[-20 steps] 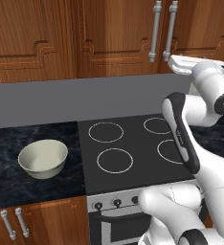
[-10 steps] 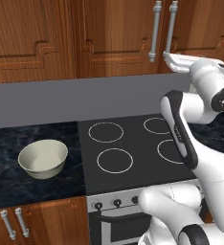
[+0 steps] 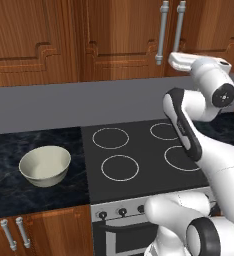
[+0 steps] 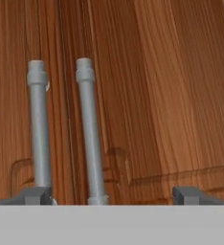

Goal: Open the cabinet. Pick the orange and peach from the cabinet and place them into the bowl. Then close the cabinet.

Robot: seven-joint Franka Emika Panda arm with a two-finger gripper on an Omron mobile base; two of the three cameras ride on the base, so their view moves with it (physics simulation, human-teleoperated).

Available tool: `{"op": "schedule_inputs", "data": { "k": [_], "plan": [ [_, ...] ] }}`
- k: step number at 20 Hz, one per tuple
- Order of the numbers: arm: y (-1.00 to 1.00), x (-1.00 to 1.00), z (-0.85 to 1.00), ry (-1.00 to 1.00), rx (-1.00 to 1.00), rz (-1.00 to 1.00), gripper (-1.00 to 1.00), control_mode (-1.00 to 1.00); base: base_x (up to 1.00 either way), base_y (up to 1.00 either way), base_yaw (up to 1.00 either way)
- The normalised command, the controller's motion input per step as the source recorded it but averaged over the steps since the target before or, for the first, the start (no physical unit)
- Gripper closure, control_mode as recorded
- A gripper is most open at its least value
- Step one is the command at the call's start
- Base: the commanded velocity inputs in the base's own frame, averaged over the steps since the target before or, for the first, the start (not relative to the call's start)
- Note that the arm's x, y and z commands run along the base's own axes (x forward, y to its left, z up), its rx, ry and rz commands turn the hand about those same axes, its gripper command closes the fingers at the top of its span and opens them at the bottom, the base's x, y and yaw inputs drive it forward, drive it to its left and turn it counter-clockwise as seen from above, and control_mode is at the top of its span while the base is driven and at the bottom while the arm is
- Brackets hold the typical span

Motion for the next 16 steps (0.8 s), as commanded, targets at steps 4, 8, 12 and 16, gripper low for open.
{"op": "schedule_inputs", "data": {
  "k": [4, 8, 12, 16],
  "plan": [
    [0.00, 0.60, 0.00, 0.00, 0.00, 0.00, -1.00, -1.00, 0.00, 0.00, 0.00],
    [0.00, 0.64, 0.00, 0.01, 0.00, 0.01, -1.00, -1.00, 0.00, 0.00, 0.00],
    [0.00, 0.73, 0.00, 0.04, 0.01, 0.04, -1.00, -1.00, 0.00, 0.00, 0.00],
    [0.00, 0.84, -0.04, 0.06, 0.02, 0.04, -1.00, -1.00, 0.00, 0.00, 0.00]
  ]
}}
